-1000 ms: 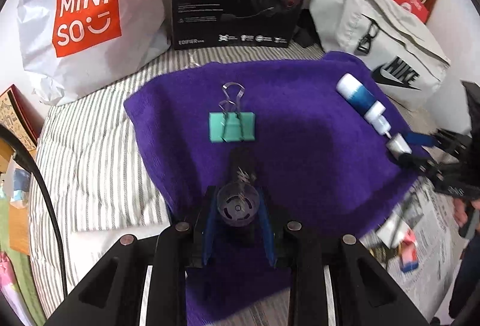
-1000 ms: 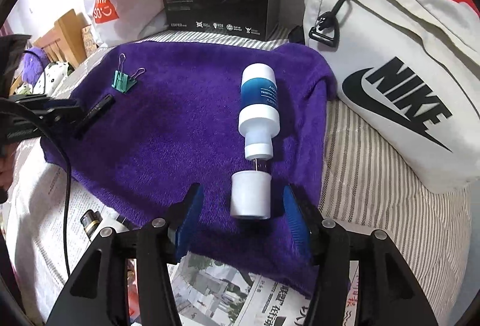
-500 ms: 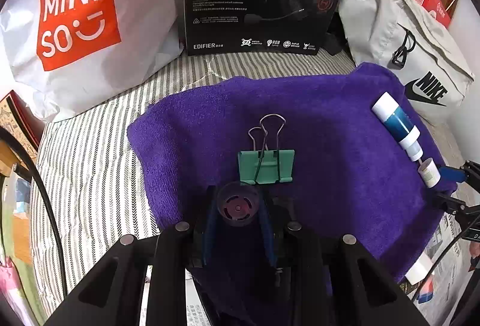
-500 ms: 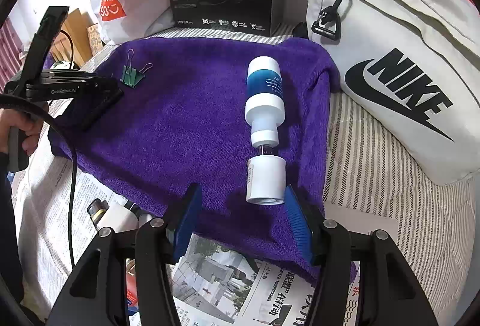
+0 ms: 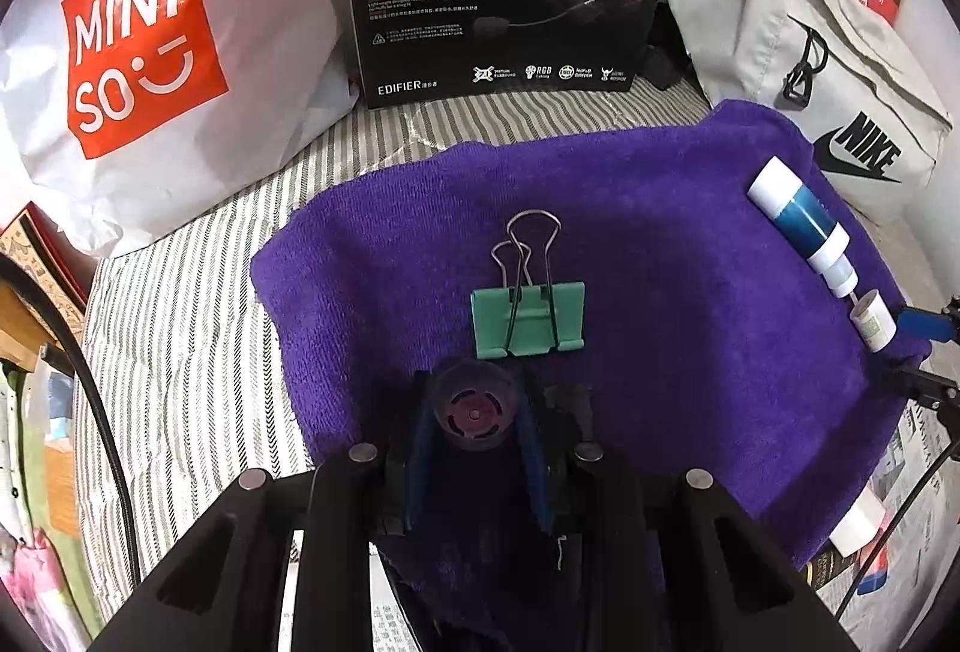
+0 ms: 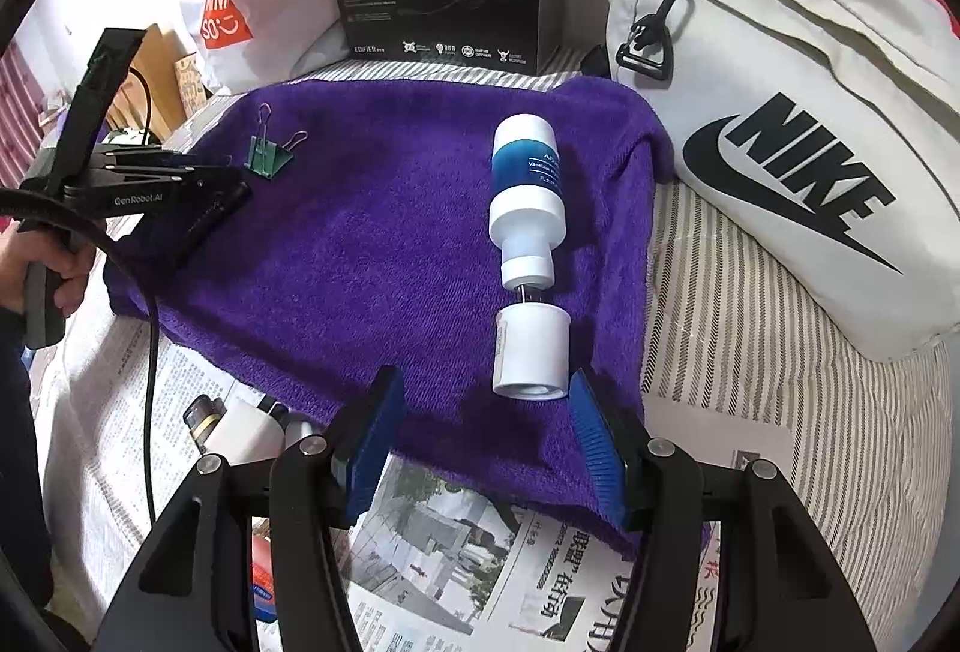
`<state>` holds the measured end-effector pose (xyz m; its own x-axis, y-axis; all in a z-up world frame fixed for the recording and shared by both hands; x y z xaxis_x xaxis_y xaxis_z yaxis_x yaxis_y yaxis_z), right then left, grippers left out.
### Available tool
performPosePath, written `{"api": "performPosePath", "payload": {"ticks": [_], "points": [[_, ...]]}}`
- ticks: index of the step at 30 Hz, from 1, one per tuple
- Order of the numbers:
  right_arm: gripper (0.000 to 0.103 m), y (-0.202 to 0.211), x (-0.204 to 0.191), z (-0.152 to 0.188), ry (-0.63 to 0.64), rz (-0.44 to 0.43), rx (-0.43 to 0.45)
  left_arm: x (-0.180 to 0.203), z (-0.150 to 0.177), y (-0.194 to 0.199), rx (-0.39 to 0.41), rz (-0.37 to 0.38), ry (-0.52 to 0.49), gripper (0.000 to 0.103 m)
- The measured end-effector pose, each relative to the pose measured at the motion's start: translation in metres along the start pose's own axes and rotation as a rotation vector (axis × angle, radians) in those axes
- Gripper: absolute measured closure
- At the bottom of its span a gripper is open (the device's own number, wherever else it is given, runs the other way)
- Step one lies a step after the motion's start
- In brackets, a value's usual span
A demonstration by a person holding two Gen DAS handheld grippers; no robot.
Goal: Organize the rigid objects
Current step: 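Withdraw both open tools back toward the newspaper items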
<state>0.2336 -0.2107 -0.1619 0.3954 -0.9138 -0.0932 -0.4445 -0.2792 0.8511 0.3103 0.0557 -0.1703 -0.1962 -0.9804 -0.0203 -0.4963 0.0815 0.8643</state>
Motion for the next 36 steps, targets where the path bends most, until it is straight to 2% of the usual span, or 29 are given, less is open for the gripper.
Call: {"api": "performPosePath", "payload": {"ticks": [3,11,13,17,24,30,32,36], "points": [[0.045,0.007,0.000,0.002,-0.003,0.005,0.008,0.003,0.002,0.001,-0.007,-0.007,-0.002,0.071],[0.043,0.028,-0.001,0.012,-0.022,0.000,0.036,0.007,0.012,0.017,-0.024,-0.053,0.002,0.068],[0.043,0.033,-0.002,0.015,-0.025,-0.002,0.042,0.007,0.015,0.026,-0.012,-0.072,0.003,0.059],[0.043,0.045,-0.007,0.025,-0.042,-0.019,0.058,0.012,0.024,0.055,0.026,-0.080,0.006,0.057],[0.043,0.057,-0.020,0.045,-0.088,-0.067,0.069,0.039,0.050,0.096,0.084,-0.028,-0.019,0.053],[0.043,0.049,-0.056,0.050,-0.058,-0.122,0.074,0.040,0.084,0.109,0.065,-0.035,0.034,0.053],[0.046,0.039,-0.071,0.050,-0.048,-0.150,0.060,0.040,0.094,0.111,0.059,-0.030,0.041,0.053],[0.060,0.023,-0.088,0.048,-0.027,-0.156,0.043,0.035,0.108,0.114,0.057,-0.028,0.066,0.053]]}}
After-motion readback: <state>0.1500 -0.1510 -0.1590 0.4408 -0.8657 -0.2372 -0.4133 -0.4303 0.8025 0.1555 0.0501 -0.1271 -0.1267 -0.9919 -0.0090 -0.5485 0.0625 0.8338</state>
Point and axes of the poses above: each gripper's, at about its wrist camera, not at the fingertips, and y roughly against the way its jaws point, x to its right, z to its underside, the point moved 5 cm from there along -y, roughly the way its jaws point
